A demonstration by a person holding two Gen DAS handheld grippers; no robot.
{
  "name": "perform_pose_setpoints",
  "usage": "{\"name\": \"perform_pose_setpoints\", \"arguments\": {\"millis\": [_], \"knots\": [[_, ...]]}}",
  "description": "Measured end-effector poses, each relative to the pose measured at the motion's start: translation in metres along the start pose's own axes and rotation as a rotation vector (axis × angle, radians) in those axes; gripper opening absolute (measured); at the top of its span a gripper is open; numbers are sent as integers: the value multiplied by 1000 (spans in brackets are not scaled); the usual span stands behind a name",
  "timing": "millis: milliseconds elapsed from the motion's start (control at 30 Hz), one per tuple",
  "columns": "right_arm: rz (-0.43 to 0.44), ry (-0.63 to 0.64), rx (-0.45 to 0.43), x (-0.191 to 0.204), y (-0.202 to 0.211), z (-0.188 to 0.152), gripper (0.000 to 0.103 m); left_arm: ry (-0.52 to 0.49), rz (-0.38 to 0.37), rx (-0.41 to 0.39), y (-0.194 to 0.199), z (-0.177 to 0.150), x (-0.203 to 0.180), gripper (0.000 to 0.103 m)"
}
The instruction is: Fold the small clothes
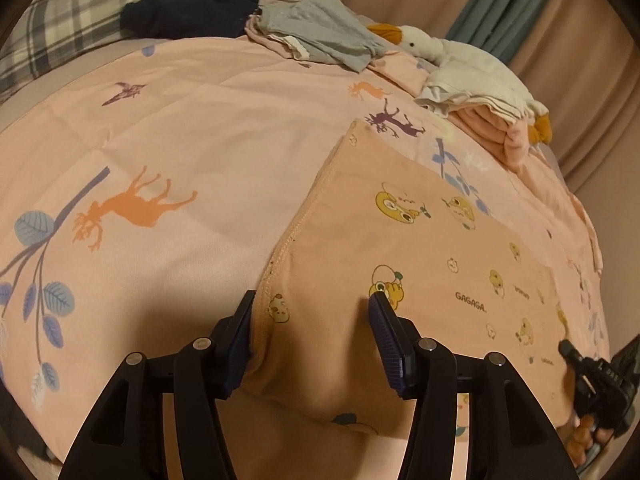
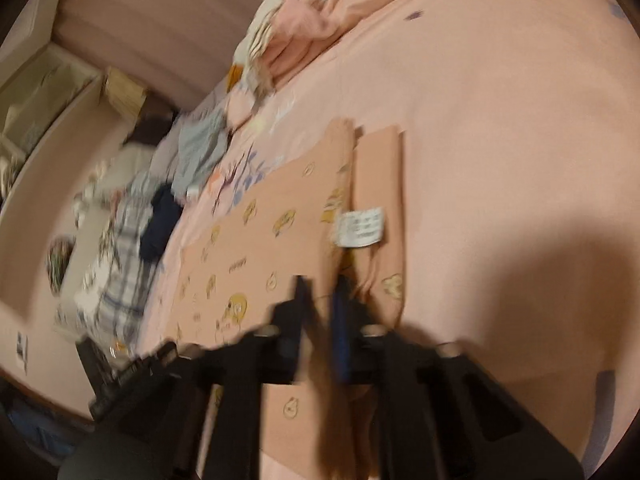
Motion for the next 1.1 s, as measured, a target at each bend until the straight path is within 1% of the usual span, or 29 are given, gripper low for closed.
{"name": "perform_pose_setpoints", "arguments": {"millis": [67,100,167,233,300,367,433,467,533,567,600,633,667,733,767,800,833,867,900,933,967,1000,1033,1100], "knots": [[72,-67,-66,-5,6,4,4,25,-4,1,0,1,1,54],[82,-88,-127,-8,15,7,4,34,-11,5,1,1,2,54],[57,-106,-227,-15,37,13,1,55,-29,12,2,3,5,54],[67,-136,-257,-25,53,16,1,85,-58,24,3,3,11,54],[75,-163,-245,-33,60,14,4,106,-75,37,2,4,14,54],[73,-181,-207,-39,61,9,6,119,-81,47,4,5,15,53],[68,-162,-190,-35,60,7,10,104,-67,29,10,5,12,53],[62,-131,-185,-28,59,4,12,85,-61,13,12,4,9,53],[84,-83,-184,-17,59,4,13,3,-38,-37,21,1,-4,53],[103,-36,-173,-3,57,2,15,-30,-32,-56,24,-1,-9,53],[103,-11,-166,2,55,2,18,-68,-34,-83,28,-3,-16,51],[99,36,-152,15,52,1,23,-123,-45,-118,33,-7,-26,44],[90,103,-138,32,47,-2,27,-163,-48,-138,36,-9,-33,34],[81,167,-115,48,37,-7,34,-242,-63,-153,37,-14,-48,33],[83,210,-79,59,27,-14,33,-261,-62,-145,34,-16,-51,33],[65,227,-53,62,18,-17,33,-275,-47,-116,26,-18,-54,33],[18,238,-25,62,8,-19,31,-273,-14,-65,14,-20,-54,33],[-117,252,18,56,-7,-23,30,-249,21,6,0,-22,-50,33],[-211,252,40,47,-16,-24,26,-224,11,22,-4,-22,-47,33],[-296,242,56,35,-22,-25,8,-204,-3,17,-2,-19,-44,33],[-318,241,45,32,-23,-23,0,-195,-11,22,-1,-17,-42,33],[-315,237,34,29,-19,-21,0,-188,-16,31,0,-15,-39,33],[-292,219,34,26,-15,-18,0,-180,-21,39,-1,-13,-35,33],[-282,196,22,20,-8,-16,0,-159,-20,35,0,-11,-27,33]]}}
Point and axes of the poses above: each gripper's, at about its wrist camera, not at the fingertips, and y roughly against the way its jaws point, x to its left, z to its top, the point moved 4 cm from there along -y, roughly the way its jaws point, and after that the axes turned 8 degrees about z, right-handed, at the moved point
